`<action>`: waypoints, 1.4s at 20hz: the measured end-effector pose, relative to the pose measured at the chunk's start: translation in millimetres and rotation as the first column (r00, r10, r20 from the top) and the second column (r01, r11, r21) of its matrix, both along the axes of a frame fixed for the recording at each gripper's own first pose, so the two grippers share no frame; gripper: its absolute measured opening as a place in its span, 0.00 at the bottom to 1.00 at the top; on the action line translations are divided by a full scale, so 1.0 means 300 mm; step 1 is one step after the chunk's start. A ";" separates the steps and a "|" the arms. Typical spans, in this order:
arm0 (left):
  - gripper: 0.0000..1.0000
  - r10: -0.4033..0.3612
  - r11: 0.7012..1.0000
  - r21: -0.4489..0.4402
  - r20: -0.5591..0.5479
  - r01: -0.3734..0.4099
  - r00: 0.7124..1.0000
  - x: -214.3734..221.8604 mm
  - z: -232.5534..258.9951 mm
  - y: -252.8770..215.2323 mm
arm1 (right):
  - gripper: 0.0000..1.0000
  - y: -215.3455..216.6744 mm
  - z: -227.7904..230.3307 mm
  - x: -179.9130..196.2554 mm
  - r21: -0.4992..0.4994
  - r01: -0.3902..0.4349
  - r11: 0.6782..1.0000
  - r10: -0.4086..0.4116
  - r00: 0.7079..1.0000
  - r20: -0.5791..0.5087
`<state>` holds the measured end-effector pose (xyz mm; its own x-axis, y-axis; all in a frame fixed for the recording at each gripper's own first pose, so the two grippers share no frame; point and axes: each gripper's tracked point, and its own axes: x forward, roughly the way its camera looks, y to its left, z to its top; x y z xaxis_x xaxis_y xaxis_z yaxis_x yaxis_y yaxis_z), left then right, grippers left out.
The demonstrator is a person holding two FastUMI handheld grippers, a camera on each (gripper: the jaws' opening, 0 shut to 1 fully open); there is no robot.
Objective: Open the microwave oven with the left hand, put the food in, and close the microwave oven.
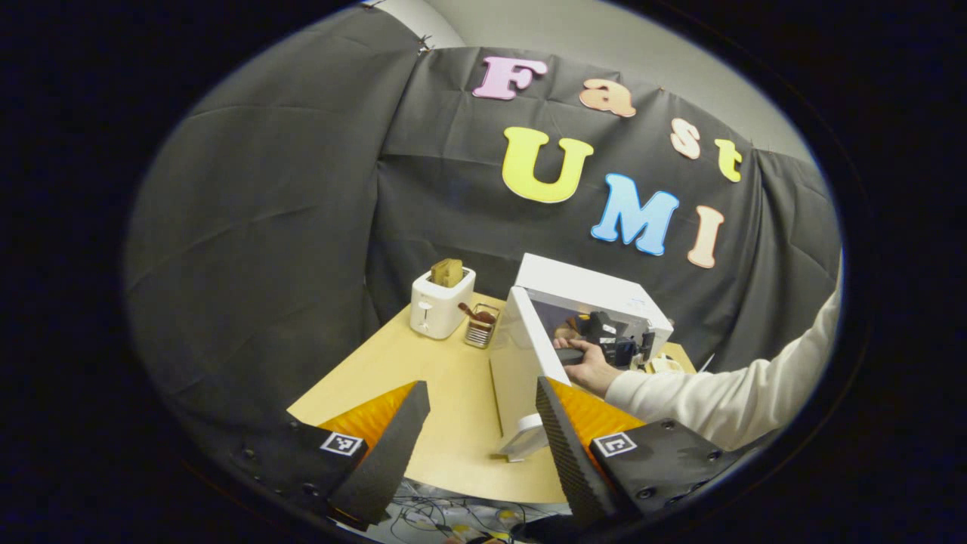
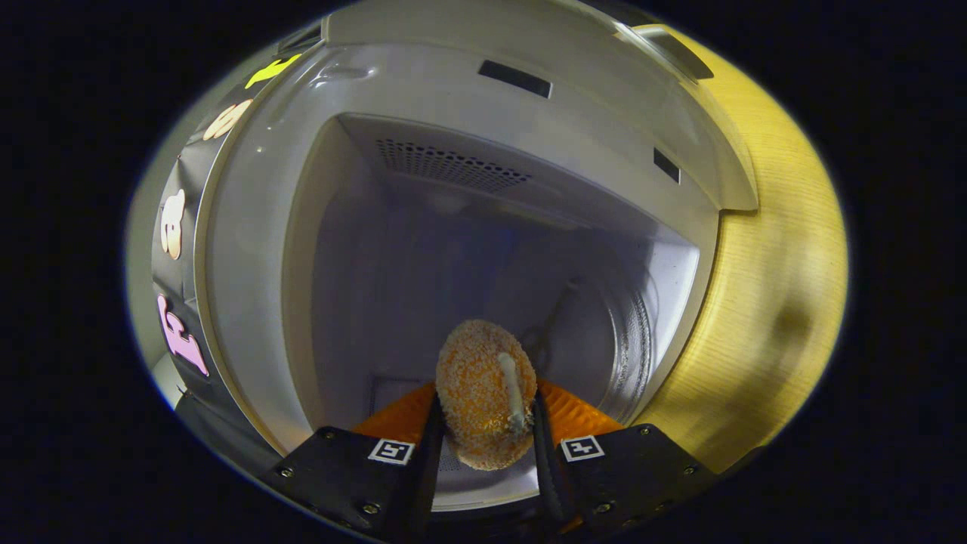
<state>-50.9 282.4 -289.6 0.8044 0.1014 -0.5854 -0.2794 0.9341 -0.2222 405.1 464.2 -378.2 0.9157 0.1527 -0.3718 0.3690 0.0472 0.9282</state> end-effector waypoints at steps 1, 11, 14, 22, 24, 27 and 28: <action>0.95 -0.001 1.000 -0.002 -0.010 0.001 1.000 -0.006 -0.010 0.004 | 0.55 -0.005 -0.025 0.005 -0.019 0.010 1.000 -0.010 1.000 -0.015; 0.95 -0.004 1.000 -0.003 -0.021 0.004 1.000 -0.018 -0.019 0.010 | 0.81 0.000 -0.084 -0.022 -0.026 -0.001 1.000 -0.001 0.997 -0.074; 0.95 -0.008 1.000 -0.004 -0.015 0.008 1.000 -0.016 -0.007 0.010 | 0.85 0.006 -0.084 -0.035 -0.019 -0.016 1.000 0.014 0.996 -0.083; 0.95 0.004 1.000 -0.014 0.027 -0.003 1.000 -0.011 0.020 0.018 | 0.86 -0.051 0.014 -0.074 -0.102 -0.111 0.989 0.109 0.994 -0.025; 0.90 0.008 1.000 -0.020 0.051 -0.007 0.999 0.005 0.030 0.007 | 0.86 -0.079 0.026 -0.107 -0.151 -0.159 0.976 0.156 0.987 -0.031; 0.90 0.000 1.000 -0.022 0.094 0.002 0.996 0.020 0.053 0.003 | 0.86 -0.099 0.053 -0.210 -0.262 -0.270 0.927 0.274 0.961 -0.020; 0.90 -0.002 1.000 -0.028 0.104 0.005 0.995 0.025 0.055 0.003 | 0.86 -0.118 0.069 -0.252 -0.311 -0.304 0.901 0.315 0.949 -0.015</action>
<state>-43.5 283.5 -273.0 0.8615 0.0829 -0.5009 -0.2501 0.9279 -0.2765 329.5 428.8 -357.5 0.8540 0.3150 -0.4142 0.2570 0.4367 0.8621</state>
